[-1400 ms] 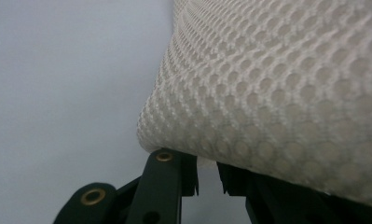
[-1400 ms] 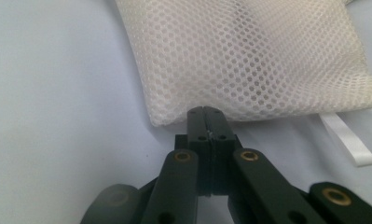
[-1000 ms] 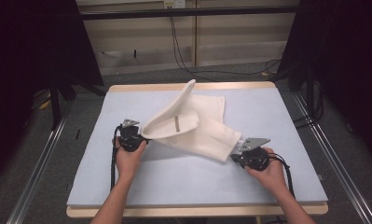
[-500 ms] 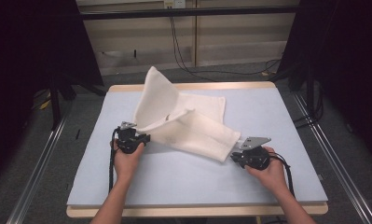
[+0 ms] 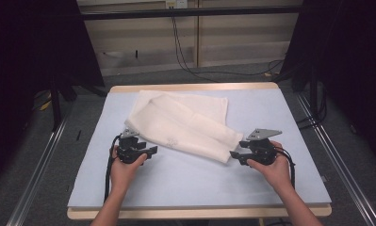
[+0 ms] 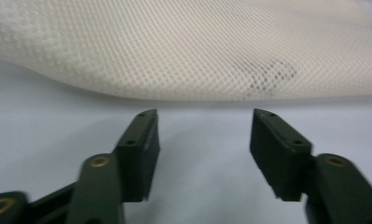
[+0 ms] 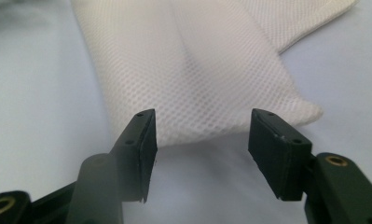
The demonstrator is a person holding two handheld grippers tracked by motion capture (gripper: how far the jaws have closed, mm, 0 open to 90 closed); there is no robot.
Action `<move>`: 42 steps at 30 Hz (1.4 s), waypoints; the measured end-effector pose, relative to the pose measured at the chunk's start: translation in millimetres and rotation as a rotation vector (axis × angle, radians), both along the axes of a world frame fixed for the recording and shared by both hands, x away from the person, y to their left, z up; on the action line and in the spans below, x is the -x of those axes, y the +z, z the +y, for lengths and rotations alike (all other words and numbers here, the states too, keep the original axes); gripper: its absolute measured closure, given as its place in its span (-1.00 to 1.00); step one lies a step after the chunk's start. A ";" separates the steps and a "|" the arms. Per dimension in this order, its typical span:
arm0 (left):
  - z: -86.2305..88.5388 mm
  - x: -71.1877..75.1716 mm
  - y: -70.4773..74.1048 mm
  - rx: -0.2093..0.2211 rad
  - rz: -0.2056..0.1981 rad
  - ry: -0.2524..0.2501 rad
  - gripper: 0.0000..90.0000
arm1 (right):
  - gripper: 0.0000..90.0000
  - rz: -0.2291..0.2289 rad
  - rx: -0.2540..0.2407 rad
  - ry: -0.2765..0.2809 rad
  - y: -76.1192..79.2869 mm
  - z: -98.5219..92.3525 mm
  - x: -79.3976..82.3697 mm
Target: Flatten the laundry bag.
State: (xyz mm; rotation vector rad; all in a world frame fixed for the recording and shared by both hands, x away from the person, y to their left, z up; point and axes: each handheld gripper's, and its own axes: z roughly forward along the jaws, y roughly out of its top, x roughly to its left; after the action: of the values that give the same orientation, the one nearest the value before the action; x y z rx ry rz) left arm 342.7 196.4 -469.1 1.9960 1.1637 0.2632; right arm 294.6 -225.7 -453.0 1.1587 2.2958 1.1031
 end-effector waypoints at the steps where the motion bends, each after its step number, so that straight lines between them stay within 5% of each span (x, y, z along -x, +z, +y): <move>1: 0.7 2.5 0.9 -0.022 0.008 -0.024 -0.26 | -0.16 0.004 -0.020 -0.014 1.8 0.7 -6.8; 8: -2.7 8.3 -2.7 -0.039 0.061 -0.099 -0.54 | -0.13 0.024 -0.048 -0.042 0.6 8.2 -29.7; 21: -1.7 10.3 -0.2 -0.031 0.051 -0.098 -0.59 | 0.04 0.024 -0.041 -0.108 -8.2 23.9 -78.7; 27: 1.6 11.0 0.8 -0.025 0.050 -0.096 -0.60 | 0.09 0.067 -0.027 -0.121 -23.0 27.8 -91.6; 32: 3.8 11.2 0.2 -0.025 0.054 -0.091 -0.60 | 0.38 0.074 -0.013 -0.125 -27.3 30.0 -92.1; 35: 3.8 12.1 -0.1 -0.013 0.055 -0.076 -0.60 | 0.83 0.074 -0.004 -0.131 -23.5 28.5 -90.0; 42: 3.0 12.1 0.1 -0.019 0.057 -0.079 -0.60 | 1.00 0.041 -0.040 -0.122 -10.9 29.4 -82.6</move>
State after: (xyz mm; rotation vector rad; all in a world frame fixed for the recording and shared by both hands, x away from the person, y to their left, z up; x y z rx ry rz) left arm 330.5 199.4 -469.0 2.0725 1.1183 0.1789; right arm 377.2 -196.3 -463.9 1.3295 2.2100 1.0942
